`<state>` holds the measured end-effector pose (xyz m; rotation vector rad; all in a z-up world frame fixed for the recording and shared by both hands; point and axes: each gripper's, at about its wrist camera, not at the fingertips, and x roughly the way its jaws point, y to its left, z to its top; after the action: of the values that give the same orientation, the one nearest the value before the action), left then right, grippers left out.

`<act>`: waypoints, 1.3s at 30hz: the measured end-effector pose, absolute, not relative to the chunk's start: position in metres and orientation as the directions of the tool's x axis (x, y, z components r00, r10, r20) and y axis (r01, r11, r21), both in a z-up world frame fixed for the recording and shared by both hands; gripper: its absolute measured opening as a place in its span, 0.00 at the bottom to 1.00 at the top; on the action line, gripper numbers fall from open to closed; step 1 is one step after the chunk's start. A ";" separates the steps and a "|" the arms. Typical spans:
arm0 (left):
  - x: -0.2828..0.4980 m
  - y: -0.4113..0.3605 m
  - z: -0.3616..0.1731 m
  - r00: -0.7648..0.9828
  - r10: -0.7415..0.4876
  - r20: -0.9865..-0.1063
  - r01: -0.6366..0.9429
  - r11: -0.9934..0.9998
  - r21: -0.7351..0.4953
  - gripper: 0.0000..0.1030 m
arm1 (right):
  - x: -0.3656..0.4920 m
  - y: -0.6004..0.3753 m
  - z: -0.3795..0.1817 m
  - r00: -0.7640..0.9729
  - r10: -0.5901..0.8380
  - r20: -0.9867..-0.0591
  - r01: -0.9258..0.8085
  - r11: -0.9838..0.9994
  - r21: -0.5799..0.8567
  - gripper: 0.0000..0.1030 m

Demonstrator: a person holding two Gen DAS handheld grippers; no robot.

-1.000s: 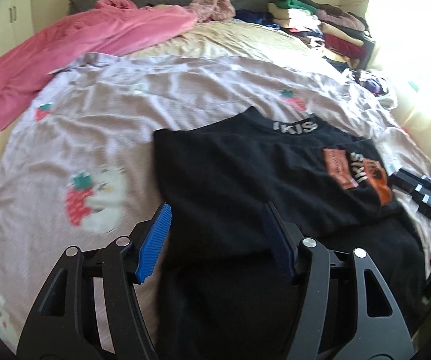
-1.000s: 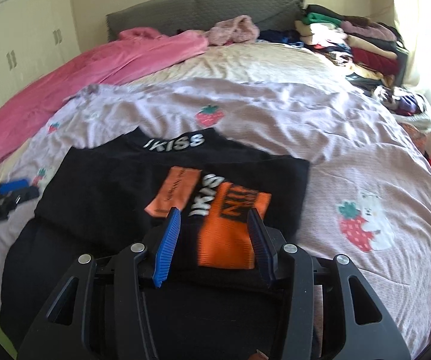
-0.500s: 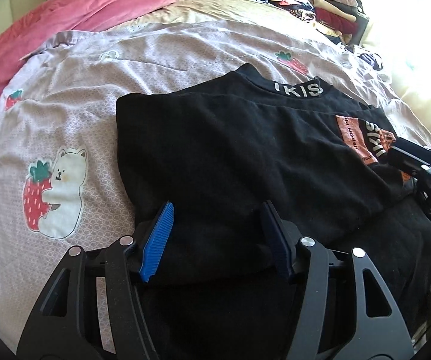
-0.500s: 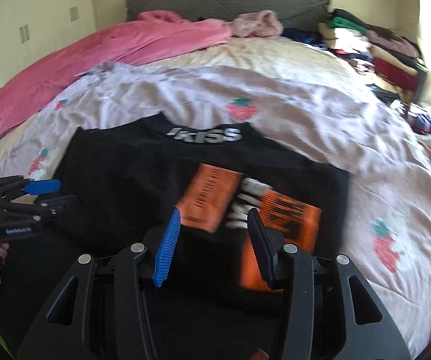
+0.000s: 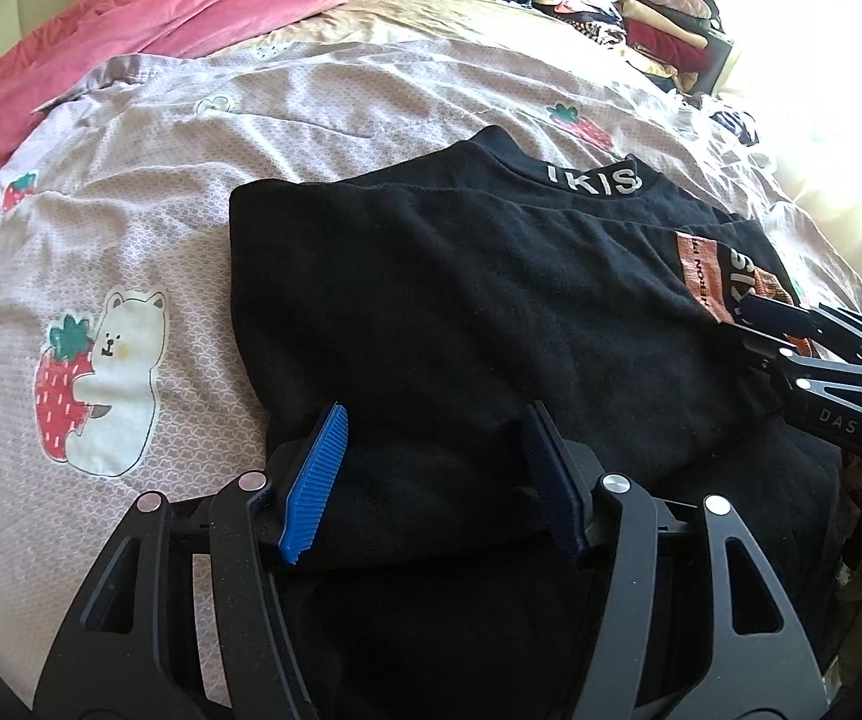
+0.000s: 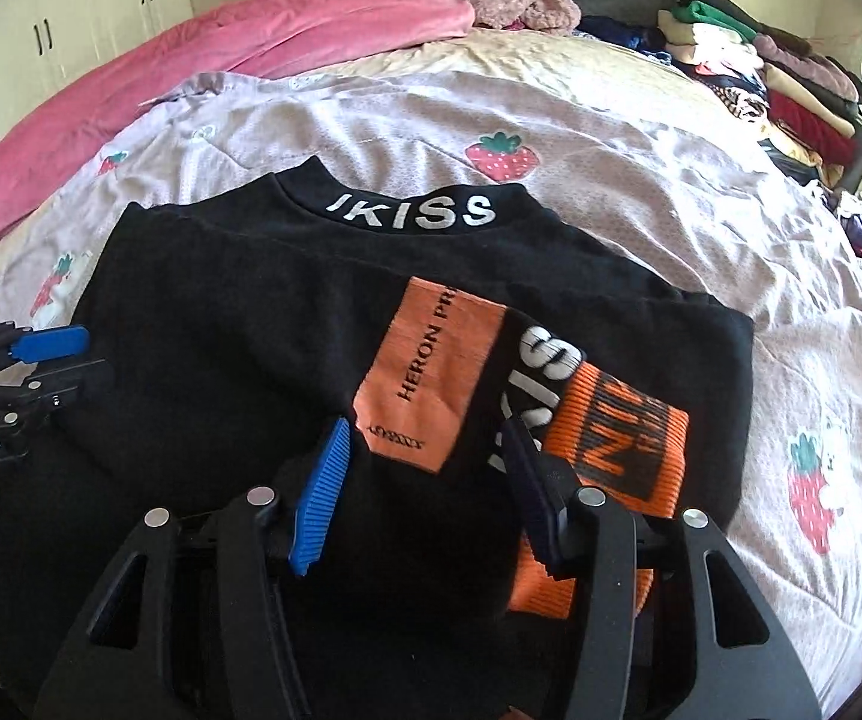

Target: Fold small clothes

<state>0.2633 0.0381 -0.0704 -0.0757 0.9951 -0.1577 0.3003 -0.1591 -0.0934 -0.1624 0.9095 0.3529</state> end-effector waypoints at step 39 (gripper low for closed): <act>0.229 0.037 -0.051 0.562 -0.140 -0.815 0.073 0.990 -0.120 0.55 | 0.228 -0.179 -0.066 0.641 0.254 -0.724 -0.296 0.952 0.072 0.75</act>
<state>0.2285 0.0365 -0.0505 -0.0758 0.9658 -0.1257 0.2277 -0.1794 -0.0665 -0.0549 0.8167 0.3139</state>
